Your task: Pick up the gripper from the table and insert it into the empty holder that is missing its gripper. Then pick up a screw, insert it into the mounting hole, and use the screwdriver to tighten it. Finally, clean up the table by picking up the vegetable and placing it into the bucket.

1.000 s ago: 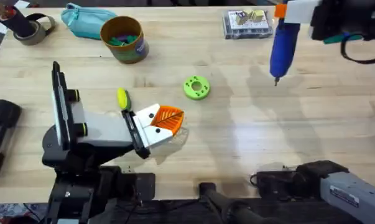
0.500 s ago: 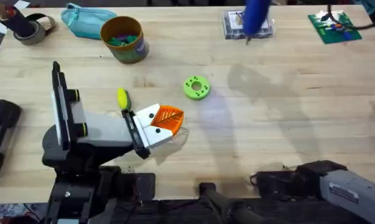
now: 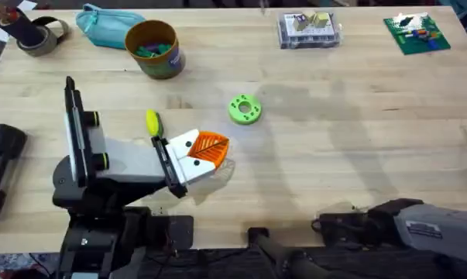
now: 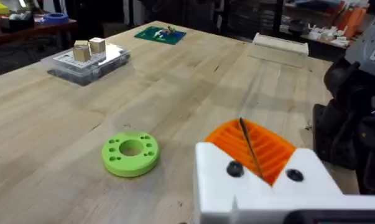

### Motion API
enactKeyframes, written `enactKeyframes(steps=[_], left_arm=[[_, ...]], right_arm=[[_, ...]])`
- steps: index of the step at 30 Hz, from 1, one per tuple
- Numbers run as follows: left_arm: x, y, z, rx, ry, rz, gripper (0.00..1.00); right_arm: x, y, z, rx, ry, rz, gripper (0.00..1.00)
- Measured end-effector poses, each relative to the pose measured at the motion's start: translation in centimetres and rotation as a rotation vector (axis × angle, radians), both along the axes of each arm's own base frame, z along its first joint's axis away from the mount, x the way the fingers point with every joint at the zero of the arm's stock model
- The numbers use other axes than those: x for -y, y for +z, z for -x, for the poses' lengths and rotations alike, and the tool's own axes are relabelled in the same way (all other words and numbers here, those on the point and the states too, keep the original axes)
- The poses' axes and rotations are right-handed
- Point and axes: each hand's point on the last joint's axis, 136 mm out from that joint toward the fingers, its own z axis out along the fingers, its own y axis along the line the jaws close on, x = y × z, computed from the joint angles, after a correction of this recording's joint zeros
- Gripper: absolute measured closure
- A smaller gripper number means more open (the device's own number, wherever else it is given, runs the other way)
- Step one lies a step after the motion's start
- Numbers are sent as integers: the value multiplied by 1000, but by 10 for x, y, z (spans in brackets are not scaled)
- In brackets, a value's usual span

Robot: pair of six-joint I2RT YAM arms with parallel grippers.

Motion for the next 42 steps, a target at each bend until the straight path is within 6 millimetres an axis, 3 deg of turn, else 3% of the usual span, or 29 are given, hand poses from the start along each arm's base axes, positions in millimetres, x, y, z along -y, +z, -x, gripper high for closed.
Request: enactKeyframes(steps=[4,7,15,18,24,32,42], left_arm=[[0,0,0,0,0,0,989],[0,0,0,0,0,0,989],[0,0,0,0,0,0,989],[0,0,0,0,0,0,989],[0,0,0,0,0,0,989],[0,0,0,0,0,0,989],[0,0,0,0,0,0,989]], right_arm=[[-16,38,37,173,123,-76,955],[-22,56,60,236,194,-116,954],[-42,63,87,162,317,-138,956],[-49,68,88,143,343,-144,955],[-70,63,80,83,394,-142,955],[-104,37,79,6,474,-119,956],[-113,28,89,-4,529,-97,955]])
